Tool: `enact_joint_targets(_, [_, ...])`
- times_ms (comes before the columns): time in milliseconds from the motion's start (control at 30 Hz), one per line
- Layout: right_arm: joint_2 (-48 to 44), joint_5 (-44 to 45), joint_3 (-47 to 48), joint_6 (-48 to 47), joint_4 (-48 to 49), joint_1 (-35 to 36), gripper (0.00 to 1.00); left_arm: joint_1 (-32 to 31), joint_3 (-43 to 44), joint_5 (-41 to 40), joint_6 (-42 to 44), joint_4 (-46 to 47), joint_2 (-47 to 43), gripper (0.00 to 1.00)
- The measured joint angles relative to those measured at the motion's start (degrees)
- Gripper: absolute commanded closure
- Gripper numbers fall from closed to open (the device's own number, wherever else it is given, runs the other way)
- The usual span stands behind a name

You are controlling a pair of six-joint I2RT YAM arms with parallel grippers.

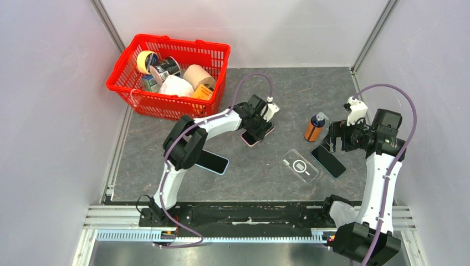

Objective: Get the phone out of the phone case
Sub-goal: Pick up the phone at the center of the board.

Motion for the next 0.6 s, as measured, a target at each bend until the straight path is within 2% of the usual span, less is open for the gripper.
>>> enact_joint_targets(367, [1.7, -1.5, 1.4, 0.0, -0.9, 1.1, 0.03, 0.1, -5.7, 3.4, 2.1, -2.1, -4.4, 0.98])
enact_joint_targets(600, [1.7, -0.6, 3.1, 1.2, -0.3, 8.8, 0.03, 0.1, -11.6, 6.4, 3.8, -3.9, -10.0, 0.98])
